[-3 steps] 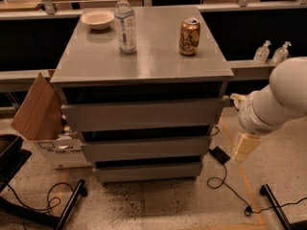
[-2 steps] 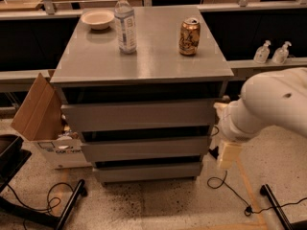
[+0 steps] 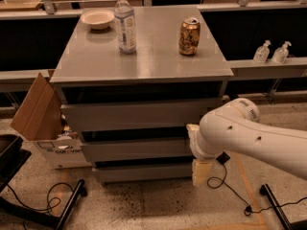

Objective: Open middle drawer

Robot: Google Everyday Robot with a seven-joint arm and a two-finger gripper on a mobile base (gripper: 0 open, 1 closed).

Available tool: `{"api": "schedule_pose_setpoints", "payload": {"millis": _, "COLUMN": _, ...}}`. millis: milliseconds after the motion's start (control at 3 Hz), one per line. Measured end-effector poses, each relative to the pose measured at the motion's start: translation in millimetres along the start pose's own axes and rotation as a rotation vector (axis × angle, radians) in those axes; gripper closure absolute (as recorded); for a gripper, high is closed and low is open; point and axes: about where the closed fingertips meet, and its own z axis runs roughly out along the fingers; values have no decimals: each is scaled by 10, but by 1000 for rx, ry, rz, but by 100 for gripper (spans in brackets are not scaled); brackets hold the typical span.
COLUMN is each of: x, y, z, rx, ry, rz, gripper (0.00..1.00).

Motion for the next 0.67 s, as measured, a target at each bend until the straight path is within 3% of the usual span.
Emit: {"api": "schedule_pose_setpoints", "payload": {"millis": 667, "x": -173, "y": -49, "z": 911, "rx": 11, "ry": 19, "rz": -3, "gripper": 0}}
